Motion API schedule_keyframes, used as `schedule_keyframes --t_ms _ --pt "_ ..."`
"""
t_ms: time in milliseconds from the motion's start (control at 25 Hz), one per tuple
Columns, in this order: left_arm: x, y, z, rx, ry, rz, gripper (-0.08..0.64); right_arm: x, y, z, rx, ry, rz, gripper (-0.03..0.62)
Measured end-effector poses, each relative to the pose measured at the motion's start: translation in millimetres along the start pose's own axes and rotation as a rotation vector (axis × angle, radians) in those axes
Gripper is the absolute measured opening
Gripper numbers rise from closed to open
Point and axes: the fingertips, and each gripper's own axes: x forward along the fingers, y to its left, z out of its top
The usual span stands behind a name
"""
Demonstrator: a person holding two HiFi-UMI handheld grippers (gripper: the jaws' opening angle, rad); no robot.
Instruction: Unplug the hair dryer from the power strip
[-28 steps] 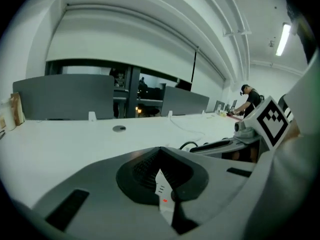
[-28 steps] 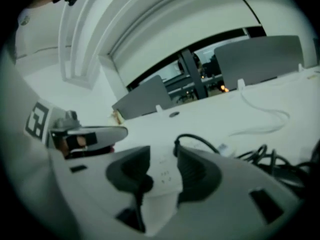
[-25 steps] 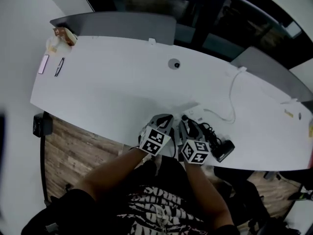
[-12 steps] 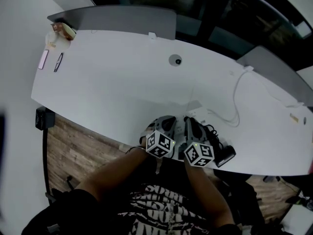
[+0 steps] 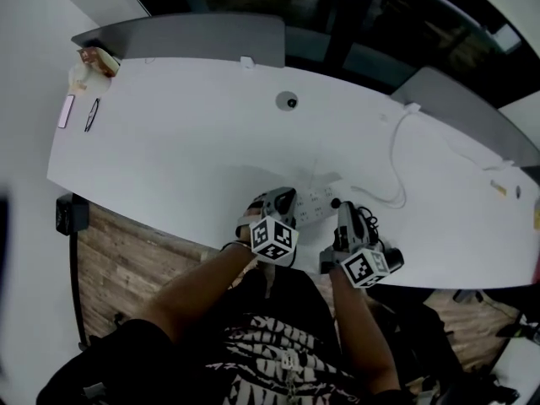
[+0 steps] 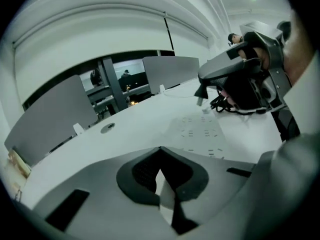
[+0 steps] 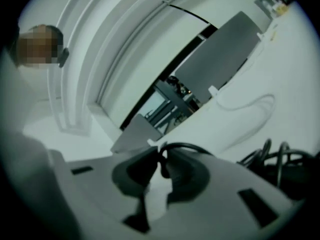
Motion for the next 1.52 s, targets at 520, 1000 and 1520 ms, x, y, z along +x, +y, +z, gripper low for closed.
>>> schedule_keyframes --t_ms 520,1000,1520 --pt "-92.3 64.7 13.8 -0.31 -0.164 0.032 0.028 -24.5 -48.7 -21.7 -0.117 0.215 -0.134 0.097" --pt "-183.9 51.3 38.0 -0.465 -0.297 -0.038 0.028 -44.7 -0.2 -4.7 -0.062 0.358 -0.032 0.174" --pt "-347.9 62.1 175.3 -0.319 -0.738 0.03 0.028 -157.5 192.4 72.4 -0.806 -0.068 -0.049 0.044"
